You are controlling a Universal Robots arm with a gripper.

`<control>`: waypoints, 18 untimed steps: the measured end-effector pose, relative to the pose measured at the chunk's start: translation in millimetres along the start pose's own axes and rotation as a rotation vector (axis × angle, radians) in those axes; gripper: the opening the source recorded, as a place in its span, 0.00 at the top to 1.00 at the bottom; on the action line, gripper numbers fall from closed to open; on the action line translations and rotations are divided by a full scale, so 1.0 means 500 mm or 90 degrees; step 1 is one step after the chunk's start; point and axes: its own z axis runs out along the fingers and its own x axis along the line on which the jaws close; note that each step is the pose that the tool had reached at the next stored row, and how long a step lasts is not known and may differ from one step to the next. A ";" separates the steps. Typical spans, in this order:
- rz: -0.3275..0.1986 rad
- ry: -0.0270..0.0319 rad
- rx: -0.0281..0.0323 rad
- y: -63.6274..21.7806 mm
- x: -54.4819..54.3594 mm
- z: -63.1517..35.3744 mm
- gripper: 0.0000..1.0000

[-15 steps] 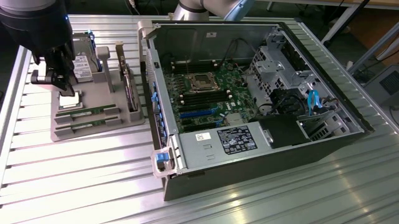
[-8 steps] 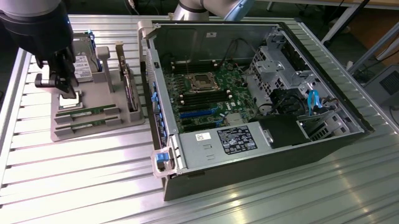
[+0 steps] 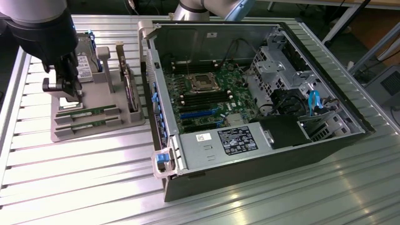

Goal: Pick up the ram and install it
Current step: 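Pick up the ram and move it above insertion slot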

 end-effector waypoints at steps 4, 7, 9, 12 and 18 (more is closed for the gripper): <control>0.000 0.0011 -0.0001 -0.007 0.000 0.008 0.64; 0.000 0.0011 0.0000 -0.007 0.002 0.012 0.64; 0.000 0.0011 0.0000 -0.007 0.003 0.014 0.64; 0.000 0.0012 -0.0001 -0.007 0.005 0.015 0.64; 0.000 0.0011 0.0000 -0.008 0.008 0.019 0.64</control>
